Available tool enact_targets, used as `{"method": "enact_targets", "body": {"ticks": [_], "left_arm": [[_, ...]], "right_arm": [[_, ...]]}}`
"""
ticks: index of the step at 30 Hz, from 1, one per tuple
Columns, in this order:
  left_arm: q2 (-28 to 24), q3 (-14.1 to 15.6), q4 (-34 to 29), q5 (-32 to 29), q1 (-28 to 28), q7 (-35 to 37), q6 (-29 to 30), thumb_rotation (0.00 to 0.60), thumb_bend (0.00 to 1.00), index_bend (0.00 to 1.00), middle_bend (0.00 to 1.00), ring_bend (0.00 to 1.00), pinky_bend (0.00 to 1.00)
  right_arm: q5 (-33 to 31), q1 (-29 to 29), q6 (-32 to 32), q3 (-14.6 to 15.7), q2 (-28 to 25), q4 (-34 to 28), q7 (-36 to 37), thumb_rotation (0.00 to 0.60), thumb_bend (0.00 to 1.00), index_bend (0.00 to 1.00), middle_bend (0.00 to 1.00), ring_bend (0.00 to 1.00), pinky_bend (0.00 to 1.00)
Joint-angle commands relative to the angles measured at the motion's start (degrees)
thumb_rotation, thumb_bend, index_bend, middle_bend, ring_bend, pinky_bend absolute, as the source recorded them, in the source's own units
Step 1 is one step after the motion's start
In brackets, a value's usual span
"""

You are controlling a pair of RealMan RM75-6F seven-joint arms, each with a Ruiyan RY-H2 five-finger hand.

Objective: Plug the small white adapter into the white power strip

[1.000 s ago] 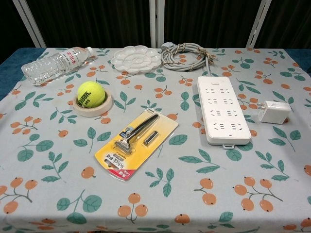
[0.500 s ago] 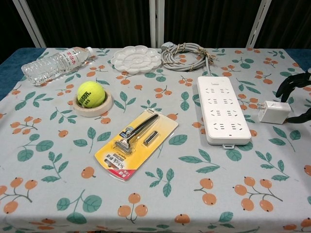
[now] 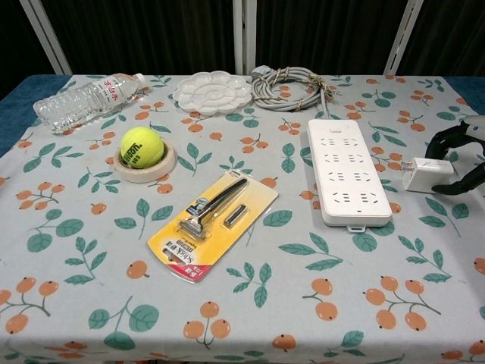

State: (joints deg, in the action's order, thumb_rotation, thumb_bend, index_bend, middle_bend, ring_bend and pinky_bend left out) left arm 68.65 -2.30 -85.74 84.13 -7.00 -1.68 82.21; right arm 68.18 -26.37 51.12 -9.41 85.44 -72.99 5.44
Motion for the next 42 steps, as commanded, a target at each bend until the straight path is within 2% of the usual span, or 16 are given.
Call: {"method": "enact_targets", "body": {"ticks": [1,4,7,9,13,17,22,24,29,36,42], "left_arm": [[0.1,0.1,0.2,0.1,0.0,0.3,0.0,0.6,0.13,0.01,0.0,0.0,0.0],[0.1,0.1,0.4,0.1,0.1,0.6,0.0,0.6,0.13,0.01,0.0,0.0,0.0],[0.1,0.1,0.6,0.2,0.1,0.9,0.0,0.6,0.13,0.01,0.0,0.0,0.0],[0.1,0.2,0.7,0.2,0.1,1.0,0.0,0.6,0.13,0.01,0.0,0.0,0.0],[0.1,0.2,0.7,0.3,0.0,1.2,-0.1,0.6,0.13,0.01,0.0,0.0,0.0],[0.3,0.2,0.7,0.5,-0.1,1.1,-0.2,0.6,0.13,0.01,0.0,0.0,0.0],[0.2,0.3,0.4,0.4,0.0,1.0,-0.3,0.6,0.13,0.01,0.0,0.0,0.0],[0.2,0.3,0.4,0.2,0.0,1.0,-0.4,0.6,0.13,0.01,0.0,0.0,0.0],[0.4,0.3,0.4,-0.3,0.1,1.1,-0.6,0.6,0.13,0.01,0.0,0.0,0.0],[0.6,0.2,0.8,-0.4,-0.1,1.6,-1.1,0.6,0.13,0.01,0.0,0.0,0.0],[1.0,0.3,1.4,-0.5,-0.1,2.4,-1.4,0.6,0.13,0.01,0.0,0.0,0.0]], "right_arm": [[0.4,-0.1,0.6,0.0,0.3,0.2,0.1,0.6,0.18,0.54,0.48,0.25,0.14],[1.4,-0.1,1.8,0.2,-0.2,-0.2,-0.9,0.6,0.25,0.61,0.5,0.31,0.14],[2.0,-0.4,2.5,0.7,-2.6,-2.1,-5.0,0.6,0.29,0.64,0.52,0.34,0.14],[1.8,-0.8,2.8,0.8,-4.9,-4.3,-9.0,0.6,0.32,0.65,0.53,0.35,0.14],[-0.6,-3.0,1.5,1.0,-12.2,-11.4,-21.8,0.6,0.33,0.66,0.54,0.36,0.14],[-7.7,-7.1,-2.3,1.0,-19.1,-18.8,-35.2,0.6,0.36,0.67,0.55,0.36,0.13],[-21.3,-14.0,-6.6,3.1,-23.9,-24.4,-49.6,0.6,0.38,0.69,0.56,0.37,0.03],[-26.2,-17.0,-6.2,4.6,-24.1,-25.3,-54.9,0.6,0.38,0.69,0.55,0.37,0.0],[-36.6,-23.7,-0.2,9.0,-20.9,-26.7,-68.2,0.6,0.39,0.69,0.55,0.37,0.0],[-42.4,-28.4,5.5,12.4,-14.8,-24.8,-77.2,0.6,0.4,0.68,0.55,0.37,0.0],[-44.6,-30.2,7.2,13.4,-10.3,-22.1,-79.0,0.6,0.4,0.67,0.54,0.37,0.0]]}}
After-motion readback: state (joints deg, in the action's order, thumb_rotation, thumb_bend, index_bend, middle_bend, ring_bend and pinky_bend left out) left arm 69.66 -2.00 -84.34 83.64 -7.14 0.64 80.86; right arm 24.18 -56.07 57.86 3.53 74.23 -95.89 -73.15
